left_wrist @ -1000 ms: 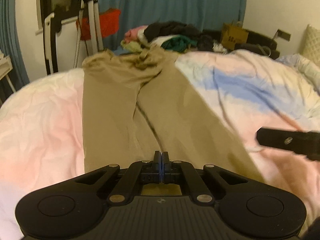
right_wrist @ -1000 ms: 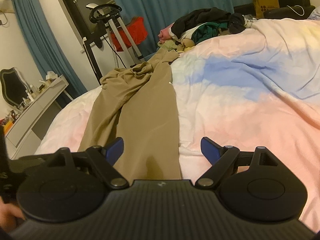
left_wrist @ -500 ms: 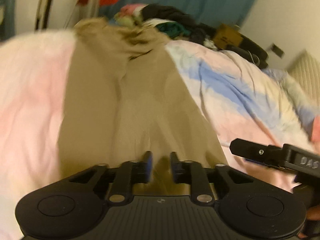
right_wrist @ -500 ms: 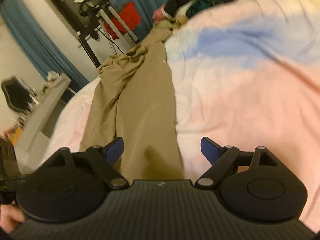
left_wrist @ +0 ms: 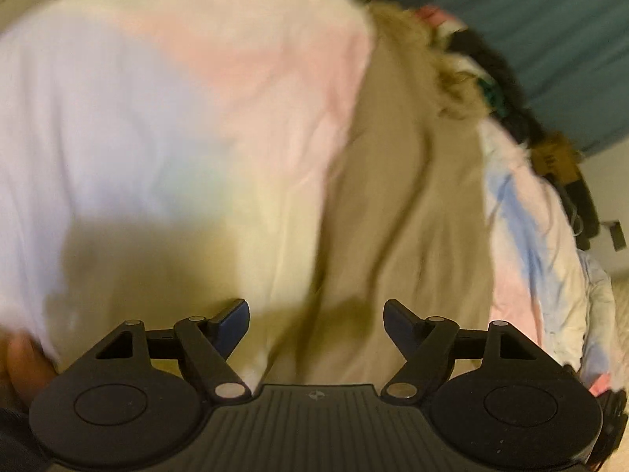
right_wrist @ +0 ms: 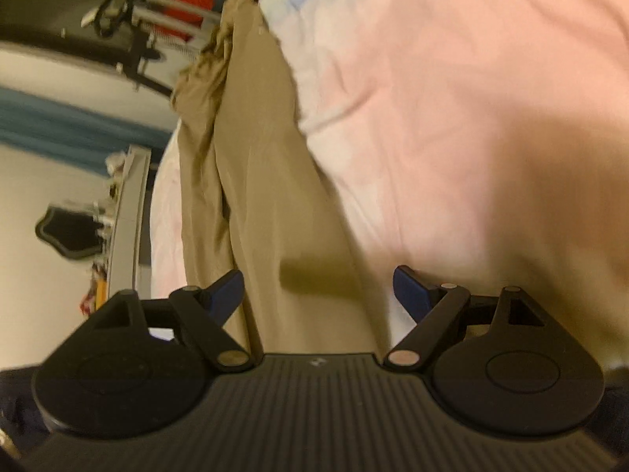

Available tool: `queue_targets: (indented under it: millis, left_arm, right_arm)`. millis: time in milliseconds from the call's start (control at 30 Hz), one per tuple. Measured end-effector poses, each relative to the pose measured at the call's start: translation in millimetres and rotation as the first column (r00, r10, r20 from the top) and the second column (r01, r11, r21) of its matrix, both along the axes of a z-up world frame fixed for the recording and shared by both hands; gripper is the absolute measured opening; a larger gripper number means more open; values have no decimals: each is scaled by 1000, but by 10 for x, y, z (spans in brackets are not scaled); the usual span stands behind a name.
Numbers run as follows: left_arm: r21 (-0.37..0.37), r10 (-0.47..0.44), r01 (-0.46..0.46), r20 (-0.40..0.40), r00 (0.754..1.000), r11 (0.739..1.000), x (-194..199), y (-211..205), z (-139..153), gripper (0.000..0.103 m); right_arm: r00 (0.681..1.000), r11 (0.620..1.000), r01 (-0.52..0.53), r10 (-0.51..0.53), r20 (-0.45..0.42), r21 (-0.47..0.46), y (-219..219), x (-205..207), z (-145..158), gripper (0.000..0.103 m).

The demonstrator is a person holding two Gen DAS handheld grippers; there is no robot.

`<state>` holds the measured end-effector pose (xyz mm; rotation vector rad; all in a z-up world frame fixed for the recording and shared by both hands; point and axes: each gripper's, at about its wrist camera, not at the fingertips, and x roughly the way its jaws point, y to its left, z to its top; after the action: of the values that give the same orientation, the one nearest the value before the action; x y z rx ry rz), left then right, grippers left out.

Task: Fold clothes
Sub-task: 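Grasp the hem end of the beige strip with both grippers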

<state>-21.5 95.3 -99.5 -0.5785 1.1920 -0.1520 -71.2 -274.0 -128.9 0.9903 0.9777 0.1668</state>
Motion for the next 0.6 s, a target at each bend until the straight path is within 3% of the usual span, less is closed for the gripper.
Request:
queue_targets:
  millis: [100, 167, 200, 267, 333, 400, 500, 567, 600]
  left_arm:
    - [-39, -61, 59, -52, 997, 998, 33, -53, -86, 71]
    - [-58, -108, 104, -66, 992, 993, 2, -99, -99, 55]
    - [-67, -131, 126, -73, 989, 990, -13, -122, -106, 52]
    - [-55, -127, 123, -86, 988, 991, -30, -110, -112, 30]
    - [-39, -120, 116, -99, 988, 992, -47, -95, -117, 22]
    - [-23, -112, 110, -112, 987, 994, -63, -79, -123, 22]
    - [-10, -117, 117, -141, 983, 993, -55, -84, -151, 33]
    - [-12, -148, 148, -153, 977, 989, -41, -123, -166, 51]
    - [-18, -177, 176, -153, 972, 984, -37, -159, -164, 55]
  right_arm:
    - [998, 998, -59, 59, -13, 4, 84, -42, 41, 83]
    - [996, 995, -88, 88, -18, 36, 103, -99, 67, 78]
    - [995, 994, -99, 100, -21, 49, 107, -134, 78, 71]
    - [993, 992, -116, 118, -30, 53, 120, -192, 91, 66]
    - [991, 992, -123, 125, -46, 37, 139, -219, 101, 58]
    - [987, 989, -146, 147, -70, 8, 198, -227, 105, 56]
    - [975, 978, -203, 196, -104, -57, 324, -176, 118, 56]
    - [969, 970, -227, 215, -119, -93, 387, -134, 137, 57]
    - [967, 965, -237, 223, -126, -110, 417, -112, 148, 57]
